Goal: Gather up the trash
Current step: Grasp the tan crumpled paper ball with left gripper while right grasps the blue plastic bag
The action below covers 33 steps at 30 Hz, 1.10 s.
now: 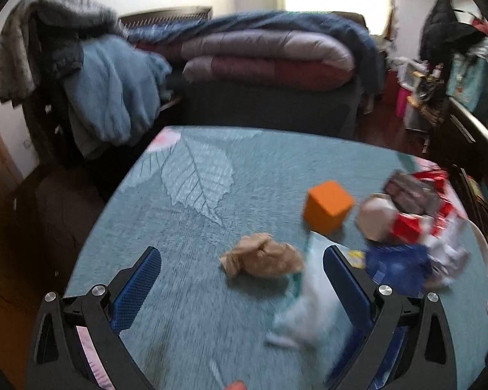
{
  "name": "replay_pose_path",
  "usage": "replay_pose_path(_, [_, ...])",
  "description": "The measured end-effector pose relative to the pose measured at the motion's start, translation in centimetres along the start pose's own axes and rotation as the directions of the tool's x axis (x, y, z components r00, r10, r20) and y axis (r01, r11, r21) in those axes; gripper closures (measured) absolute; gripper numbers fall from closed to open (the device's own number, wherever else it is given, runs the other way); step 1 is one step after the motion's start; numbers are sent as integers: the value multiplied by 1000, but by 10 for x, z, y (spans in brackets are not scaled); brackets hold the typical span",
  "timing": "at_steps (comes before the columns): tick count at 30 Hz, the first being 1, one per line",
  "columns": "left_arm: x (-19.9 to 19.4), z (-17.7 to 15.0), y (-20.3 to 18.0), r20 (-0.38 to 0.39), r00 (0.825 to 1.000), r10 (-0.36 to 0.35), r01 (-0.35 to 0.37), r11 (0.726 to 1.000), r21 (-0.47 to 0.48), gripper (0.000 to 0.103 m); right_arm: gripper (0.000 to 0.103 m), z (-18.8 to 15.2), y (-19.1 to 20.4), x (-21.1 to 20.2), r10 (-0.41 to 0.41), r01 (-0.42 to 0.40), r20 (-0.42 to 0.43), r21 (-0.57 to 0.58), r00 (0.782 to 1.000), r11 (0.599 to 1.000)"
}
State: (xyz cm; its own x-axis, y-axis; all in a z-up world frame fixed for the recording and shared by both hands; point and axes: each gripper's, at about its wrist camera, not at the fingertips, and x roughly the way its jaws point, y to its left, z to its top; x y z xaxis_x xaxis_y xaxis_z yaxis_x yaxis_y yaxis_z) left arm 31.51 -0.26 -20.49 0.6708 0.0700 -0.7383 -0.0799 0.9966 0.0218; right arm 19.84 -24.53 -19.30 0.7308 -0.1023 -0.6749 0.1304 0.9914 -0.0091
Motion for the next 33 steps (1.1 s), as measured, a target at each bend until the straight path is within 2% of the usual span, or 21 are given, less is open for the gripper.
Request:
replay_pose_path(3, [24, 0, 2, -58, 998, 27, -28, 1000, -13, 7, 4, 5, 7, 7, 23, -23, -2, -8, 1000, 1000])
replay_pose_path(4, [29, -1, 2, -77, 997, 21, -22, 1000, -13, 11, 4, 6, 8, 7, 27, -27, -2, -12, 1000, 1000])
replay_pose_path(6, [38, -3, 3, -110, 994, -11, 7, 999, -31, 12, 4, 7, 12, 9, 32, -32, -1, -21, 999, 999])
replay_pose_path(9, [41, -3, 5, -117, 992, -50, 43, 997, -58, 16, 4, 10, 21, 15, 39, -39, -8, -32, 999, 999])
replay_pose_path(10, [39, -4, 4, -106, 993, -45, 40, 998, -50, 27, 4, 11, 23, 17, 45, -45, -12, -32, 999, 998])
replay_pose_path(11, [37, -4, 3, -96, 995, -34, 31, 999, -35, 46, 4, 11, 26, 19, 53, -53, -17, -30, 998, 998])
replay_pose_path(13, [34, -4, 3, -87, 996, -36, 35, 999, -22, 69, 4, 11, 33, 26, 81, -82, -40, -31, 996, 996])
replay_pose_path(14, [32, -4, 5, -85, 995, -58, 56, 998, -30, 77, 4, 11, 37, 28, 95, -96, -48, -31, 994, 995])
replay_pose_path(16, [29, -5, 12, -77, 991, -106, 101, 993, -66, 82, 4, 10, 48, 33, 124, -126, -68, -31, 990, 992])
replay_pose_path(18, [20, -6, 19, -49, 993, -108, 104, 991, -85, 83, 4, 9, 58, 36, 153, -156, -83, -29, 985, 987])
replay_pose_path(21, [-5, -5, 29, 38, 997, -63, 67, 994, -90, 83, 4, 9, 73, 42, 213, -215, -100, -10, 972, 977])
replay_pose_path(24, [-28, -7, 40, 112, 993, -19, 29, 996, -87, 83, 4, 9, 90, 56, 285, -284, -153, 32, 946, 958])
replay_pose_path(28, [-43, -13, 54, 135, 991, -25, 39, 994, -99, 83, 4, 7, 107, 78, 326, -313, -231, 89, 917, 945])
replay_pose_path(30, [-45, -15, 60, 134, 990, -34, 49, 993, -108, 83, 7, 8, 113, 87, 325, -308, -244, 108, 914, 945])
replay_pose_path(31, [-45, -14, 62, 133, 990, -37, 52, 992, -112, 83, 9, 11, 116, 88, 303, -288, -230, 99, 925, 953])
replay_pose_path(33, [-46, -17, 65, 133, 990, -41, 56, 992, -114, 83, 29, 16, 122, 92, 264, -252, -223, 81, 938, 964])
